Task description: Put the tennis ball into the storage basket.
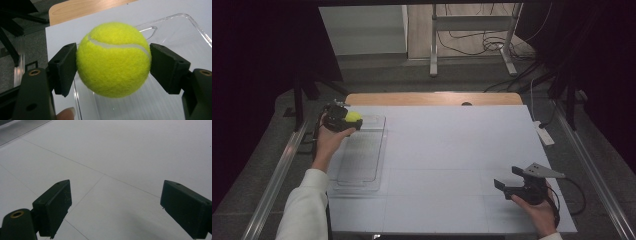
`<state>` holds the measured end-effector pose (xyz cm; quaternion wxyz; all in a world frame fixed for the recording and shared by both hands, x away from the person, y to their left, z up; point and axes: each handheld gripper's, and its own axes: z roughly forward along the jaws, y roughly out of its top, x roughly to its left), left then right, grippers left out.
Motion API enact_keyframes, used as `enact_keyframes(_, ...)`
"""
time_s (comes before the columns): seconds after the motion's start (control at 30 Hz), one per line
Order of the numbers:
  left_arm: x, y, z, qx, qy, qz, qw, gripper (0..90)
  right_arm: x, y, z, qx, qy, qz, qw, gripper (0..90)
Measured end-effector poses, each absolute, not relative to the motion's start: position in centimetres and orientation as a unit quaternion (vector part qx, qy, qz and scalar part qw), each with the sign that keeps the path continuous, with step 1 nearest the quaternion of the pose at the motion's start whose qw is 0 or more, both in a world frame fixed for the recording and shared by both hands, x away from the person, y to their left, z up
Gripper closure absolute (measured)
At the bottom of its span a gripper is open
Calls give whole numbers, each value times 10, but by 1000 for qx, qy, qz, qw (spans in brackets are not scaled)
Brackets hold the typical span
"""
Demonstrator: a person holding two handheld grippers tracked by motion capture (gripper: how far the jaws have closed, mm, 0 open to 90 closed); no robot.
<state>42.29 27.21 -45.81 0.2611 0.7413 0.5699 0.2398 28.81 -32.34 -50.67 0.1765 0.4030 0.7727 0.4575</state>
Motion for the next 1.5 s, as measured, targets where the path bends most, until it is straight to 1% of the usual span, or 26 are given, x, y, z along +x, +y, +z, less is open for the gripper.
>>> enact_keyframes(0.53, 429, 267, -473, 758, 569, 220, 231, 268, 288, -324, -507, 403, 773, 457, 177, 102)
enact_keyframes(1.5, 436, 258, -492, 774, 574, 190, 188, 265, 289, -324, -507, 403, 773, 456, 177, 102)
